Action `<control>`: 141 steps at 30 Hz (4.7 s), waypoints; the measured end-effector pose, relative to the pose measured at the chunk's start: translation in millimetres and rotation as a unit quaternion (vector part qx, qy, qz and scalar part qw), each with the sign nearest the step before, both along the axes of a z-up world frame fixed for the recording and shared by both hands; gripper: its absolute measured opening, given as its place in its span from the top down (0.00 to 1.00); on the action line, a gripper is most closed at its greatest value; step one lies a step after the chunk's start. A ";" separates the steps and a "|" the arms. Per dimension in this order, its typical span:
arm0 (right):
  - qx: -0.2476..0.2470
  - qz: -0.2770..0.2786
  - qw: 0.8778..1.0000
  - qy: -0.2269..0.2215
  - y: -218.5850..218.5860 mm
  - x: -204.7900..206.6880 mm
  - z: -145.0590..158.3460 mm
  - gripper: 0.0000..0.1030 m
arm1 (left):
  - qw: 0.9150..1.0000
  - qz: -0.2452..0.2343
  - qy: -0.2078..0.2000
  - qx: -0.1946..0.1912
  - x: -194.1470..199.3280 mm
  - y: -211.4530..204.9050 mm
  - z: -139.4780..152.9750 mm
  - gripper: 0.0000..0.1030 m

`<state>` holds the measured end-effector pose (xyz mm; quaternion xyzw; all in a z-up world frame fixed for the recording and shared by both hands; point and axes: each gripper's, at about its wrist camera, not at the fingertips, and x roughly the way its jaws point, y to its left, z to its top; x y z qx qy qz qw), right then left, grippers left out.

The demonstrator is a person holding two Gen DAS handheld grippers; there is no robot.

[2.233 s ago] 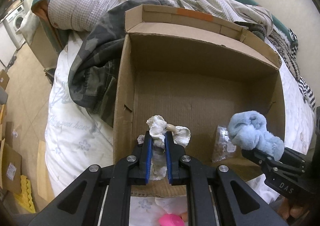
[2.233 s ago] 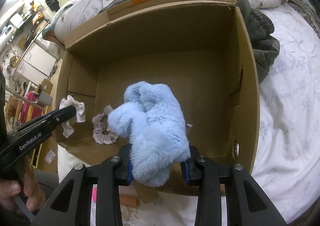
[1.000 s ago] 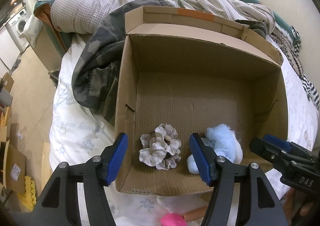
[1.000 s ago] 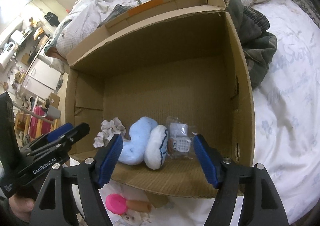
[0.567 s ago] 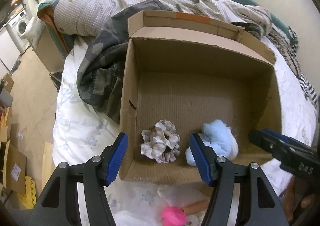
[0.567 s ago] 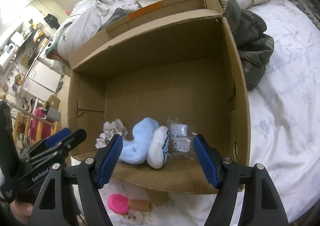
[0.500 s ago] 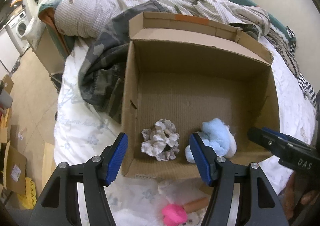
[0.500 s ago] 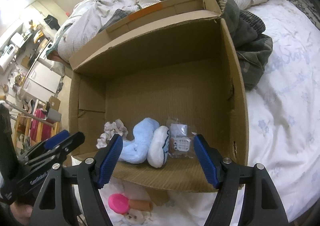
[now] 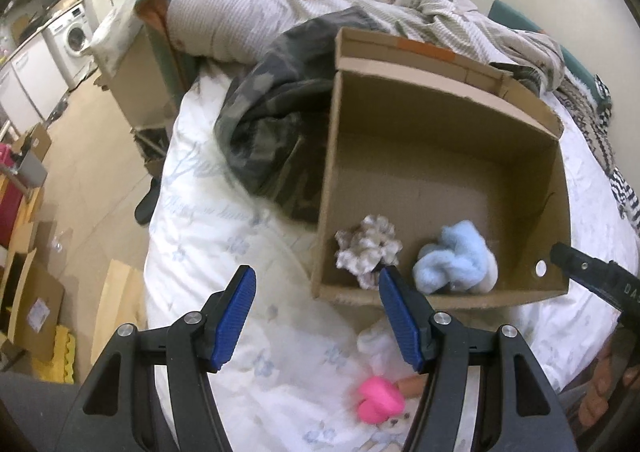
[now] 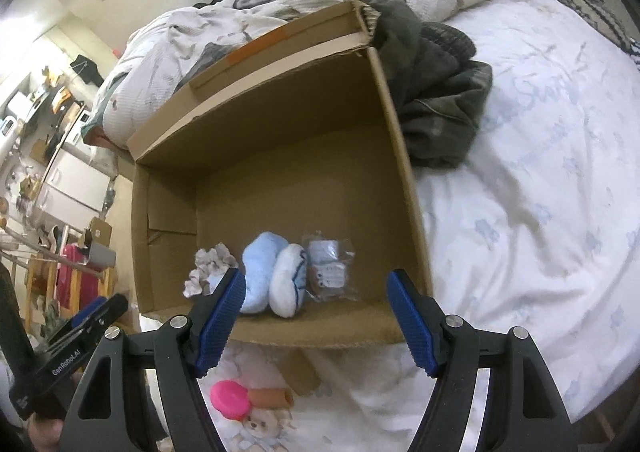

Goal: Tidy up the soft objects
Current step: 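Withdraw both open tools from the box toward the items on the sheet, then grasp the pink toy with the left tool while the right tool grasps the beige translucent sleeve, then carry the pink toy and the beige sleeve down into the box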

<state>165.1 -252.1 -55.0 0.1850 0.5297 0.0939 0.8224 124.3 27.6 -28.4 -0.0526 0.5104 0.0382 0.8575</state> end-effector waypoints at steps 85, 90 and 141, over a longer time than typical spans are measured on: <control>-0.028 0.143 0.984 0.107 72.6 -46.1 -57.4 0.87 | 0.995 -0.010 0.101 0.000 -35.7 -22.5 -55.5 0.66; -0.024 0.146 0.985 0.091 78.9 -50.2 -50.6 0.87 | 0.995 -0.005 0.101 0.014 -38.0 -18.2 -57.1 0.66; 0.021 0.064 0.996 -0.055 17.7 24.2 21.7 0.87 | 0.998 -0.058 -0.019 0.006 71.9 -42.5 6.9 0.66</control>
